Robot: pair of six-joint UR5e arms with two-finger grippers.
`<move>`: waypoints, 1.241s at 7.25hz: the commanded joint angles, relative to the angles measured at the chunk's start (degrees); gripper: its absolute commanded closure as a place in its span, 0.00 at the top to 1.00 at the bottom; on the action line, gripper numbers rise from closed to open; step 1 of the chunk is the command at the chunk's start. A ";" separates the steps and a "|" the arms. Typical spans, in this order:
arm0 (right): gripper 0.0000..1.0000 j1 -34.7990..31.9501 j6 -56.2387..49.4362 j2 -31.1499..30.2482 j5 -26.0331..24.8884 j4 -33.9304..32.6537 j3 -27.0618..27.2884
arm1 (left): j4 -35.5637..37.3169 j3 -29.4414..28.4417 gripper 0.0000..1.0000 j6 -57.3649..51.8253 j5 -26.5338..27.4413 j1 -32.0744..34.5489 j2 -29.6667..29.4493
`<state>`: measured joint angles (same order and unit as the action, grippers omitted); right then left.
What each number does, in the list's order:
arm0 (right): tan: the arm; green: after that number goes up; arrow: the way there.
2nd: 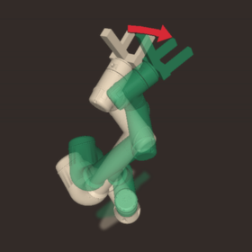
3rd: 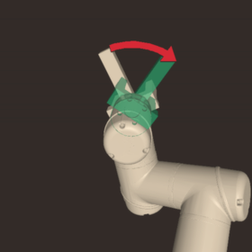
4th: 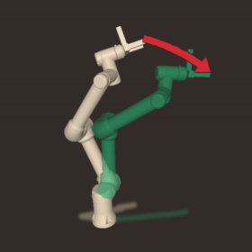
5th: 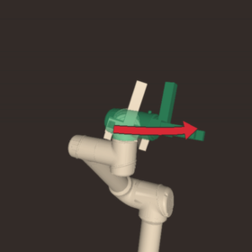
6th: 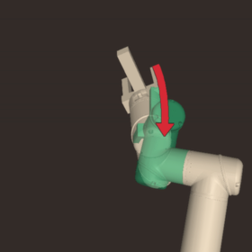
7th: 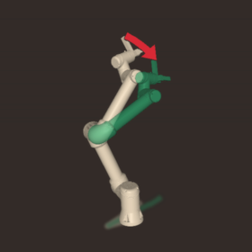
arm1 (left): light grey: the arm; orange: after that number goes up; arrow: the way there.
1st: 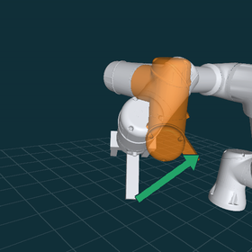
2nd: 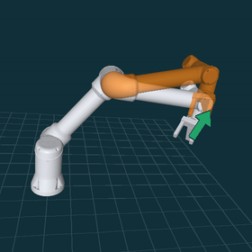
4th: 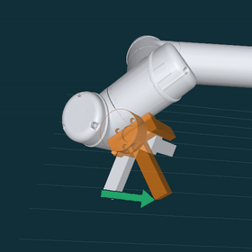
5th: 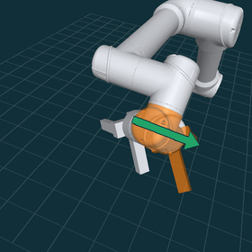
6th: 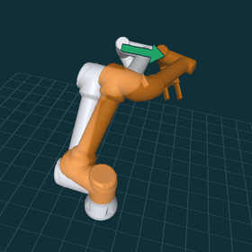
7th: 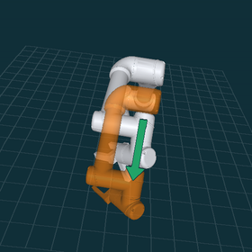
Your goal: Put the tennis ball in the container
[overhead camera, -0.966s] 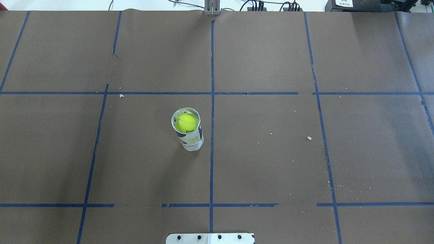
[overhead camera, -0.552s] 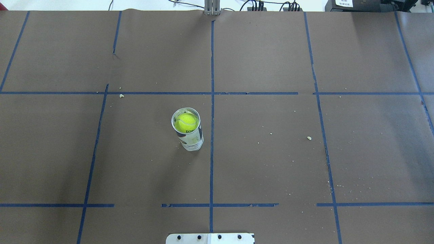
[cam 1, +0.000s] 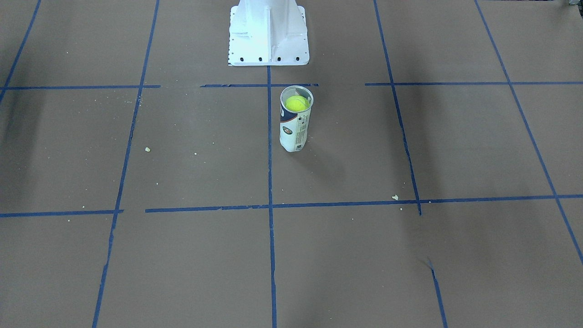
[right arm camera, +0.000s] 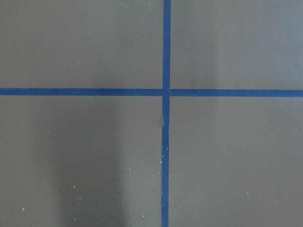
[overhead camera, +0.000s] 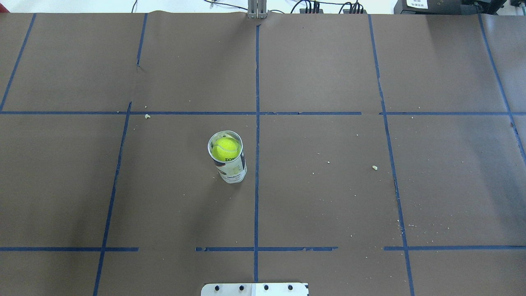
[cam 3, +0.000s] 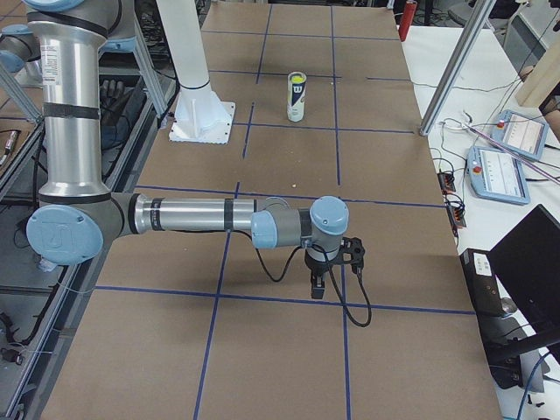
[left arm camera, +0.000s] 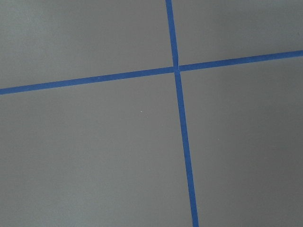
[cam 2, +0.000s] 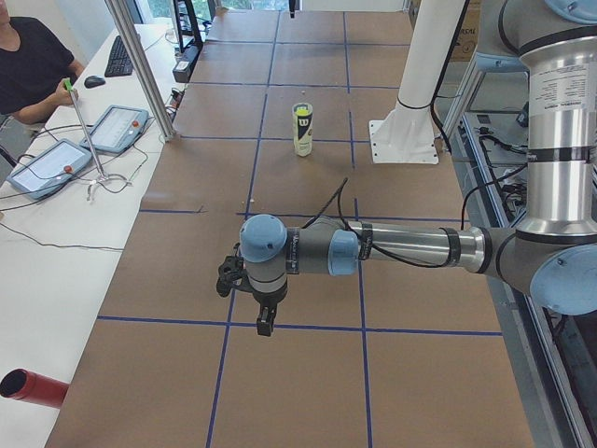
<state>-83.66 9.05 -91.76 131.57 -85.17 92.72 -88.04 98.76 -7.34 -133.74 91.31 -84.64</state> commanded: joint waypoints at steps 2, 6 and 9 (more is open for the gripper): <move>1.00 -0.01 0.00 0.00 0.00 0.00 -0.09 | -1.51 -0.15 1.00 2.75 -1.51 0.09 0.00; 1.00 -0.01 0.00 0.00 0.00 0.00 0.00 | -2.31 -0.23 1.00 3.12 -1.53 0.09 0.35; 1.00 0.08 0.00 0.00 0.00 0.00 0.00 | -2.31 -0.15 1.00 3.12 -1.53 0.09 0.18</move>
<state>-83.66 9.05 -91.76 131.57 -85.17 92.73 -90.35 98.58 -4.22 -135.26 91.38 -84.36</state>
